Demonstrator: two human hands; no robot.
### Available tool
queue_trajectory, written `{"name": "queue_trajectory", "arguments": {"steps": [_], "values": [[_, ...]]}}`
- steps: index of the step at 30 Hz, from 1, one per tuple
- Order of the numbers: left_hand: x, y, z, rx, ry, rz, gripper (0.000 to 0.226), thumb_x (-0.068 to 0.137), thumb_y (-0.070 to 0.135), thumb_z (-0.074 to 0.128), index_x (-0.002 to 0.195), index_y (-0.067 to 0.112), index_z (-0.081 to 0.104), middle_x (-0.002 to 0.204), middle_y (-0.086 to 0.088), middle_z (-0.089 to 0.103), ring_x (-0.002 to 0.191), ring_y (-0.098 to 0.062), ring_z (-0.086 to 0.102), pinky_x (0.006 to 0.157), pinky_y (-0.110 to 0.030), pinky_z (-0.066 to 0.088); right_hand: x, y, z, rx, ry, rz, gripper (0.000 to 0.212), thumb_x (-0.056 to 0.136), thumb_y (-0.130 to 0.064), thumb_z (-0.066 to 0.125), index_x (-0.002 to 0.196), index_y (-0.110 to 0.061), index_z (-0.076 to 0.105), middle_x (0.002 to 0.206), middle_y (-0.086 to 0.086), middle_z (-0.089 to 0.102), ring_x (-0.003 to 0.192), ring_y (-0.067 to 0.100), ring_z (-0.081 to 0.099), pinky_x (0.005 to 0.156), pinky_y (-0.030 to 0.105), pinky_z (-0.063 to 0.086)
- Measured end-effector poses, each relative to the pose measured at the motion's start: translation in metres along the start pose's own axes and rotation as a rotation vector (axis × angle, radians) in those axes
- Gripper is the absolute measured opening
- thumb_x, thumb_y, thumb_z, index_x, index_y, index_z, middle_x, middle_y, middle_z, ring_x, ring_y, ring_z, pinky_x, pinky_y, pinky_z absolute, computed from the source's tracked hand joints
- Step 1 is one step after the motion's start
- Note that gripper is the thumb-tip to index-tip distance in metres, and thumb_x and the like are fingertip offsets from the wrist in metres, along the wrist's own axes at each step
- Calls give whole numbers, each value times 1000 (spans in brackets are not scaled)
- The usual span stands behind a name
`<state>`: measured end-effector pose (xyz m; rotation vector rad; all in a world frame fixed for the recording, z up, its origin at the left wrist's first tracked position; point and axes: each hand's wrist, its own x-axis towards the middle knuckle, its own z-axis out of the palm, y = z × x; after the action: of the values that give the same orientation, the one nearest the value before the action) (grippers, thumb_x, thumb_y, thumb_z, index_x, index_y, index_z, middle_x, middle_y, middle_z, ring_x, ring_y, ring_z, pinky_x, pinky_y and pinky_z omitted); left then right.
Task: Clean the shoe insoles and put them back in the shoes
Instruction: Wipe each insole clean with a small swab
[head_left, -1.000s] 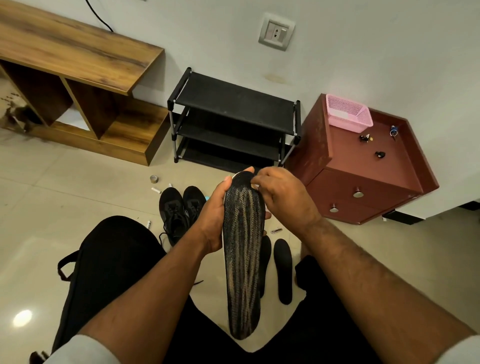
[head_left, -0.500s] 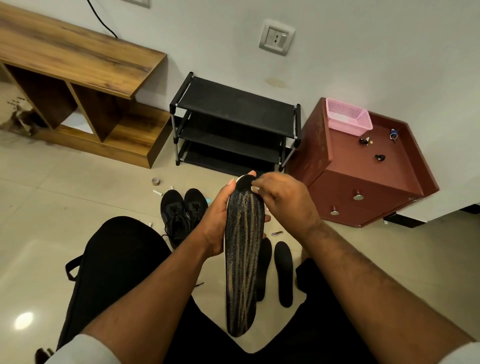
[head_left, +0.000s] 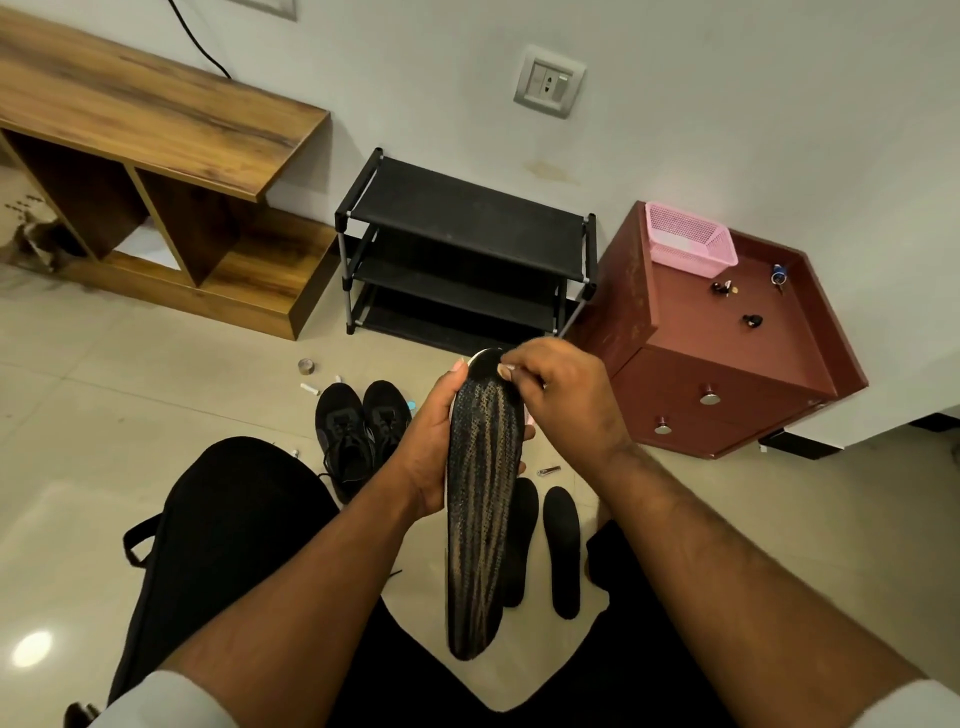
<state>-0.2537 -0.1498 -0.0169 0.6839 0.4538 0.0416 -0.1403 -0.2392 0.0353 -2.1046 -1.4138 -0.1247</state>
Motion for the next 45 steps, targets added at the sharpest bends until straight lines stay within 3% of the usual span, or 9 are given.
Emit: {"name": "queue_trajectory", "arguments": {"steps": [7, 12, 18, 24, 29, 31, 37, 42, 45], "values": [[-3, 1, -6, -77, -34, 44, 63, 96, 53, 31, 97, 6, 73, 94, -20, 67, 85, -31, 63, 81, -45, 50, -7, -6, 9, 10, 13, 1, 12, 87, -7, 64, 96, -7, 71, 92, 4, 68, 89, 14, 62, 82, 33, 53], [-4, 5, -7, -104, -23, 33, 65, 93, 57, 36, 111, 1, 64, 97, -20, 65, 85, -30, 63, 75, -41, 55, -31, 5, 14, 17, -43, 29, 12, 83, -3, 66, 93, -6, 72, 88, 4, 69, 84, 16, 63, 75, 39, 55], [-1, -1, -3, -41, -7, 8, 64, 95, 55, 35, 124, 4, 61, 108, -23, 66, 92, -31, 67, 85, -49, 51, 5, -3, 4, 28, 41, 37, 11, 85, -6, 65, 93, -6, 72, 89, 4, 68, 85, 14, 63, 80, 32, 54], [-1, 5, -3, -132, -8, 15, 65, 93, 57, 35, 109, 3, 67, 101, -21, 66, 87, -31, 64, 82, -47, 51, -10, 0, 10, 16, -22, 15, 10, 86, -4, 63, 92, -6, 71, 88, 5, 66, 85, 18, 61, 78, 38, 53], [-2, 6, -6, -148, -5, 8, 68, 94, 58, 34, 110, 1, 67, 101, -20, 65, 84, -30, 63, 77, -43, 53, -32, 6, 14, -3, -73, 14, 14, 85, -6, 59, 91, -7, 72, 86, 5, 68, 81, 20, 63, 72, 41, 55], [-2, 3, -4, -106, -1, 5, 66, 95, 57, 32, 108, 2, 65, 94, -19, 66, 82, -30, 64, 76, -43, 53, -22, 4, 11, -7, -64, 14, 16, 86, -8, 57, 92, -5, 71, 87, 7, 67, 84, 22, 63, 74, 41, 54], [-2, 2, -1, -68, 0, 22, 64, 96, 55, 31, 116, 3, 63, 99, -21, 68, 86, -32, 66, 81, -47, 51, 0, 0, 9, -47, -22, 19, 14, 87, -4, 61, 97, -5, 71, 93, 6, 67, 92, 19, 62, 85, 34, 51], [3, 4, -5, -96, 25, 55, 67, 98, 53, 29, 83, 8, 77, 84, -16, 69, 73, -26, 68, 65, -38, 58, -26, 5, 10, -78, -86, -34, 20, 87, -10, 52, 91, -6, 71, 87, 5, 67, 84, 21, 62, 75, 35, 52], [3, 5, -7, -102, 33, 64, 68, 98, 53, 29, 81, 9, 78, 84, -16, 69, 72, -26, 68, 63, -37, 58, -31, 7, 12, -66, -93, -16, 16, 85, -6, 57, 91, -6, 71, 88, 6, 68, 84, 23, 63, 74, 38, 54]]}}
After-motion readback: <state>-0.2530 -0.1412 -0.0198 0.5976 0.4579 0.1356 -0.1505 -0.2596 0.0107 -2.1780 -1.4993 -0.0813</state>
